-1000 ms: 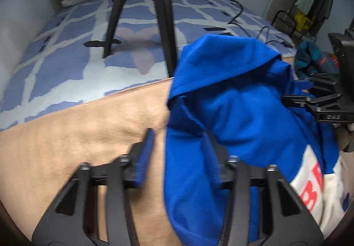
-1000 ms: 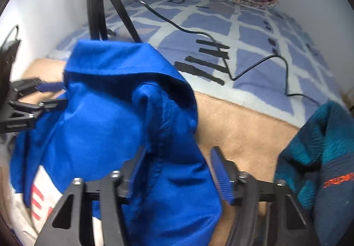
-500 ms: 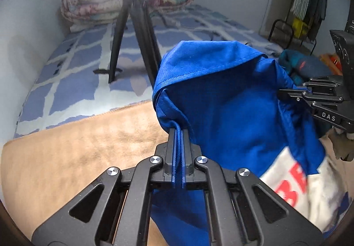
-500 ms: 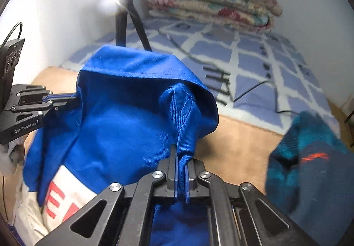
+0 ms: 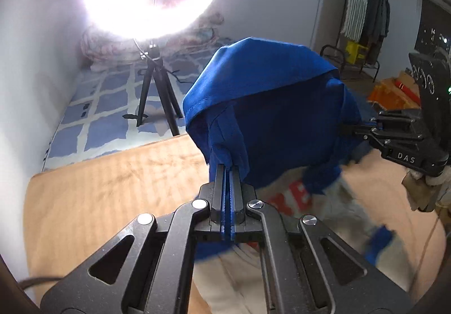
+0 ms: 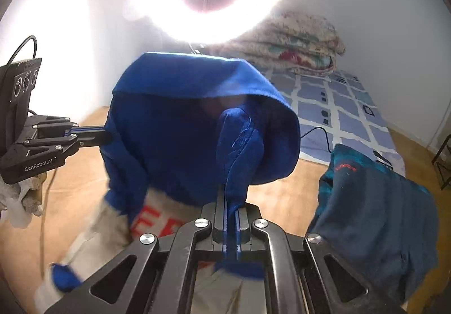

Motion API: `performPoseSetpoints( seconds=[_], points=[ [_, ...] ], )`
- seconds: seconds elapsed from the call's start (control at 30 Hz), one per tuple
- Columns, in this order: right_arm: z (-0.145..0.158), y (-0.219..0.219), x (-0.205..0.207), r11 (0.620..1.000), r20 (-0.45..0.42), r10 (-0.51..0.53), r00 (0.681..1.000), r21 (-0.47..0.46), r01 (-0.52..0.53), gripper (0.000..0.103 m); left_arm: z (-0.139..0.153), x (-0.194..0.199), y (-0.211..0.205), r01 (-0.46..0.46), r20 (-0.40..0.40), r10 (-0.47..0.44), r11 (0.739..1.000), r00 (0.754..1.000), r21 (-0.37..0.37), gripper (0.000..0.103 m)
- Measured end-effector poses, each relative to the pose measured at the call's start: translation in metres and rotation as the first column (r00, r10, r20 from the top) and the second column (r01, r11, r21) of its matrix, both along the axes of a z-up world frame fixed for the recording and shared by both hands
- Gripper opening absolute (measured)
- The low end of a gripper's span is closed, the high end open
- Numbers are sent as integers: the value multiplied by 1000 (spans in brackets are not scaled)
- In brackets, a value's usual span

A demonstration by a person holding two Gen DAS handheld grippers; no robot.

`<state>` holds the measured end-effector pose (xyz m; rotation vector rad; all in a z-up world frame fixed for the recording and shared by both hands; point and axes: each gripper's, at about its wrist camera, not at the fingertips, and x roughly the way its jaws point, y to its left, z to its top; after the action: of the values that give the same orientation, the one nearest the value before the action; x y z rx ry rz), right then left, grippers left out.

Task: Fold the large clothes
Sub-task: 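Lift the blue collar end and fold it over the folded hem, then open both tools and release the collar end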

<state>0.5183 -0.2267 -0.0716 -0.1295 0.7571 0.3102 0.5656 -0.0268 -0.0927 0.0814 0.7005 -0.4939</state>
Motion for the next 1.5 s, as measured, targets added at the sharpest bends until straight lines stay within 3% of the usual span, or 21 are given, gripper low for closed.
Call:
performPoseSetpoints(
  seconds=[0.23,0.4,0.57,0.73,1.0,1.1,1.33,1.4,1.47,1.5],
  points=[
    [31,-3,-82,999,33,-8,999,52,6,1,25,-82,8,8,14,-8,999,1000,-37,0],
    [35,8,-146,1000,65,14,998,14,-15,1,26,-142,6,21,9,-21,999,1000,-47,0],
    [19,5,-196,1000,57,-8,998,18,7,1,14,-197,4,34,-21,-35,998,999,-48,0],
    [-18,6,-248,1000,18,-21,1000,7,21,1,-14,-243,2,44,-71,-46,999,996,-29,0],
    [-67,8,-287,998,-56,-59,997,-5,59,3,-60,-285,-3,48,-155,-42,998,987,34,0],
    [-73,5,-290,997,-66,-73,995,-29,71,10,-68,-289,6,33,-196,-30,999,980,10,0],
    [-72,-5,-315,989,-120,-66,991,-142,49,25,-57,-307,24,30,-226,-25,999,974,19,0],
    [-64,-14,-328,987,-134,-70,989,-154,49,27,-46,-311,36,8,-246,-15,1000,969,-26,7],
    [-54,-21,-338,985,-136,-96,986,-154,75,29,-33,-309,50,-32,-259,6,995,966,-93,43],
    [-46,-27,-344,985,-127,-115,985,-140,97,31,-27,-310,56,-51,-258,17,990,966,-128,52]
  ],
)
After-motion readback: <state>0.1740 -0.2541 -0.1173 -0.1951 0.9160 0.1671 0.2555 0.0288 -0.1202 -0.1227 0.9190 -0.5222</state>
